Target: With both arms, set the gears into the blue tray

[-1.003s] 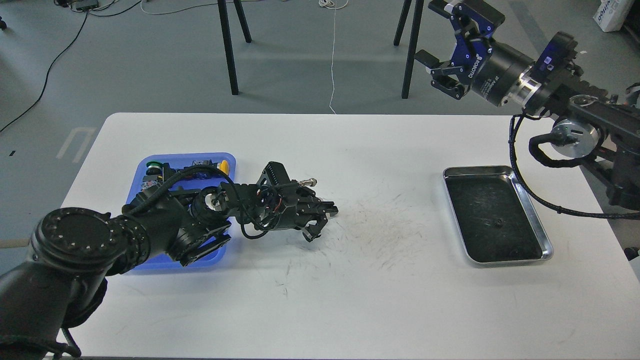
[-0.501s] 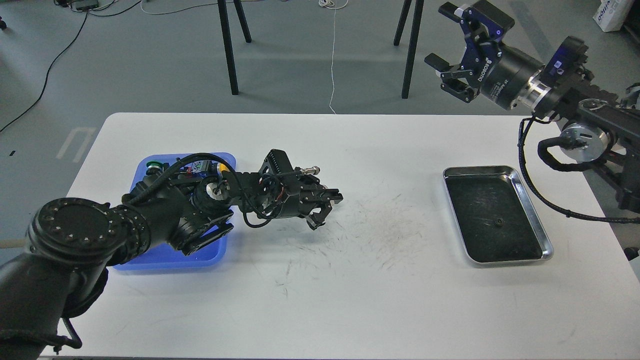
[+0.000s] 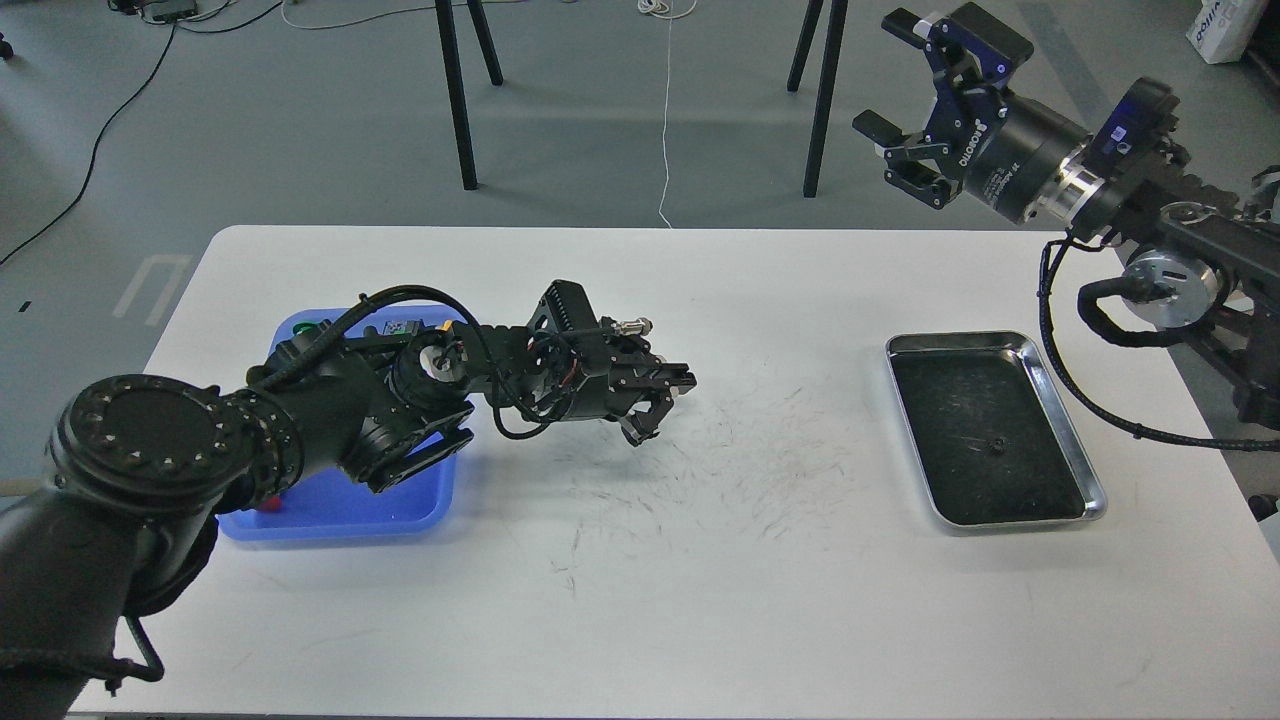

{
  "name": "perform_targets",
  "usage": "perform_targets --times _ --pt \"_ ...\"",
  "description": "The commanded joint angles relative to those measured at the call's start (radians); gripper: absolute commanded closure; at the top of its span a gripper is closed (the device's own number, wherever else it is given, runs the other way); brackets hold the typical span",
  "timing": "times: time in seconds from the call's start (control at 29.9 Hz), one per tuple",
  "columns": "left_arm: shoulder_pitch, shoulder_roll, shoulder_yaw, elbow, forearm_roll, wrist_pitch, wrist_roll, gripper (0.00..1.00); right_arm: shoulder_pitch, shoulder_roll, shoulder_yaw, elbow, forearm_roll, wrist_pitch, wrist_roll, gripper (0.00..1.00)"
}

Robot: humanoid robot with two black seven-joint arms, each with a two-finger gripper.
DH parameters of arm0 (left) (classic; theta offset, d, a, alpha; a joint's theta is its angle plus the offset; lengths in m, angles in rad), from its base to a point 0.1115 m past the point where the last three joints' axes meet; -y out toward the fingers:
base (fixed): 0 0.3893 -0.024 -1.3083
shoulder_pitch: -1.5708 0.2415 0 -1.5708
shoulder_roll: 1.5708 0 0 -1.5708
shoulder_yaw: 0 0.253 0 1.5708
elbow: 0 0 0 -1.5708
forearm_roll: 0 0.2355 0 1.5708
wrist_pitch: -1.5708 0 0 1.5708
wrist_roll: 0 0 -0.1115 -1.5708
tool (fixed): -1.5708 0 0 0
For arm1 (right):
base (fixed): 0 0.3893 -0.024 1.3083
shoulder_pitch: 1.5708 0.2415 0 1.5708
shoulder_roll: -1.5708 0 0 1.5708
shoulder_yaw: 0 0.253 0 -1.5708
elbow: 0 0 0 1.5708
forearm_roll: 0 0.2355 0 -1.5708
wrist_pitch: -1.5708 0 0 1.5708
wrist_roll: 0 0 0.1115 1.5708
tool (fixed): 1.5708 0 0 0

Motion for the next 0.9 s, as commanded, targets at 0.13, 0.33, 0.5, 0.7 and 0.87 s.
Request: perform_targets --times 0.13,0.33,0.5,0.7,0.87 --pt "-0.033 0.069 0.041 -0.085 0.001 0.000 0.000 0.87 -0.004 0.008 -0.001 0.000 -0.001 0.000 0.000 0.02" --pt "-0.051 0.138 0.043 -0.131 0.001 0.000 0.000 0.86 -0.013 0.005 -0.001 0.002 0.000 0.002 0.000 0.02" --pt "-0.053 0.173 0.046 -0.134 0.002 0.000 0.000 0.86 -0.020 0.003 -0.001 0.006 0.000 0.000 0.000 0.02" --pt "-0.073 0.233 0.046 -0.172 0.004 0.000 0.000 0.86 -0.027 0.002 0.000 0.012 0.000 0.000 0.000 0.02" --pt "-0.079 0.288 0.044 -0.206 0.004 0.000 0.000 0.86 -0.042 0.002 0.000 0.022 0.000 0.000 0.000 0.02"
